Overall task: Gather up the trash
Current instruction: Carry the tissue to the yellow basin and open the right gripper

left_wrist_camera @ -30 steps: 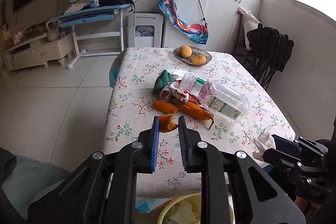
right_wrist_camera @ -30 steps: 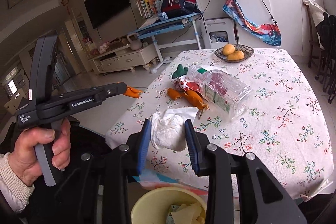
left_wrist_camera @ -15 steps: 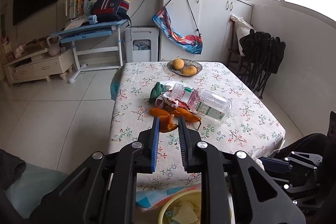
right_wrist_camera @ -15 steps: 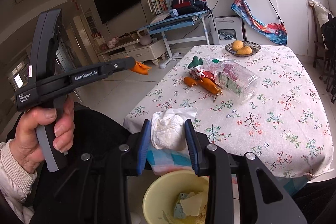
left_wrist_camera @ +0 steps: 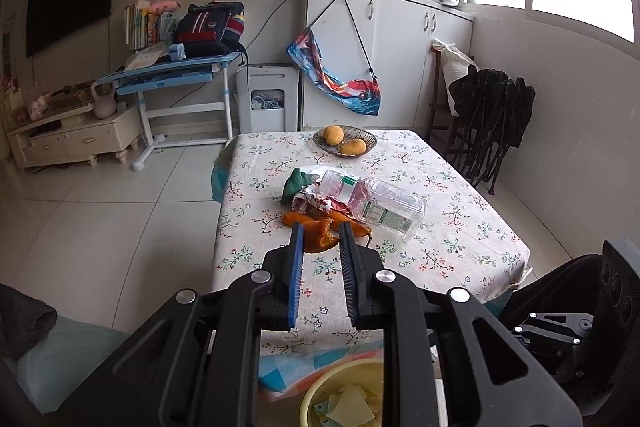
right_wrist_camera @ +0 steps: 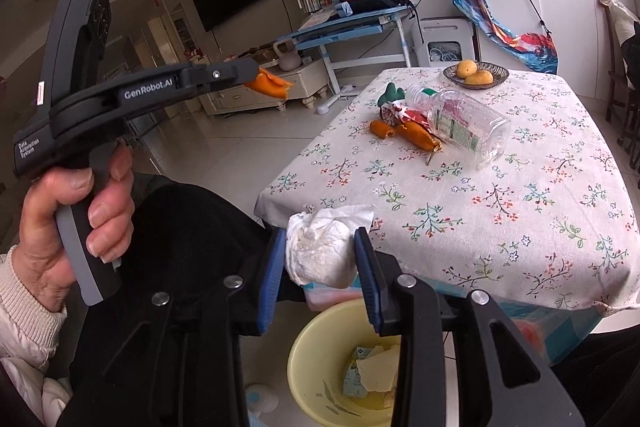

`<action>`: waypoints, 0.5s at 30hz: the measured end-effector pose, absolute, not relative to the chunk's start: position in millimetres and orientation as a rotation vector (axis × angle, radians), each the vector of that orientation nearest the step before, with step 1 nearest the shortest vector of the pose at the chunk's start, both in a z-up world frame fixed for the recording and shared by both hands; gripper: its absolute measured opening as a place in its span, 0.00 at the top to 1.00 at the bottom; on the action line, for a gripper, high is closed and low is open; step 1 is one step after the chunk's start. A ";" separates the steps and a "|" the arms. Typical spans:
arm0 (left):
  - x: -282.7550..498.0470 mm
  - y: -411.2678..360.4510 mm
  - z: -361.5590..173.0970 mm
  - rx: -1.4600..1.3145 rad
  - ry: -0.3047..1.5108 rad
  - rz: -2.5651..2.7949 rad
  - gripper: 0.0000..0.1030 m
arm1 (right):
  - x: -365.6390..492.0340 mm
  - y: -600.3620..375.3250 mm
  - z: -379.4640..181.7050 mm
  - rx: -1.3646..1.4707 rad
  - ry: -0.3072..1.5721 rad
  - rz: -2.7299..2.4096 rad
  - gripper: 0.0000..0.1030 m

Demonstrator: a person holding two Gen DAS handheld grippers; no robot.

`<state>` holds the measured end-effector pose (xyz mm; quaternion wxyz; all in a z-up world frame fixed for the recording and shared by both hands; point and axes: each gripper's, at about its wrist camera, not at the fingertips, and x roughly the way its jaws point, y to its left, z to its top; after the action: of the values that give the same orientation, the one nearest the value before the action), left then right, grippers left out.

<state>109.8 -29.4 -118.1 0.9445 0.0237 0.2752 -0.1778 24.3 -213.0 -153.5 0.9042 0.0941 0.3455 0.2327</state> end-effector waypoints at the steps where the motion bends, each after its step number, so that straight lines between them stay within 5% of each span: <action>1: 107.8 -28.9 -117.3 0.048 0.559 -0.363 0.83 | 23.1 -211.6 -156.2 0.193 0.725 0.481 0.58; 15: 75.4 -30.9 -108.7 0.067 0.538 -0.379 0.83 | 9.0 -228.2 -160.5 0.200 0.683 0.365 0.39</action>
<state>75.4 -30.9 -108.7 0.9457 0.0327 0.2643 -0.1863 9.0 -228.2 -160.5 0.9212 0.0973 0.3323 0.1776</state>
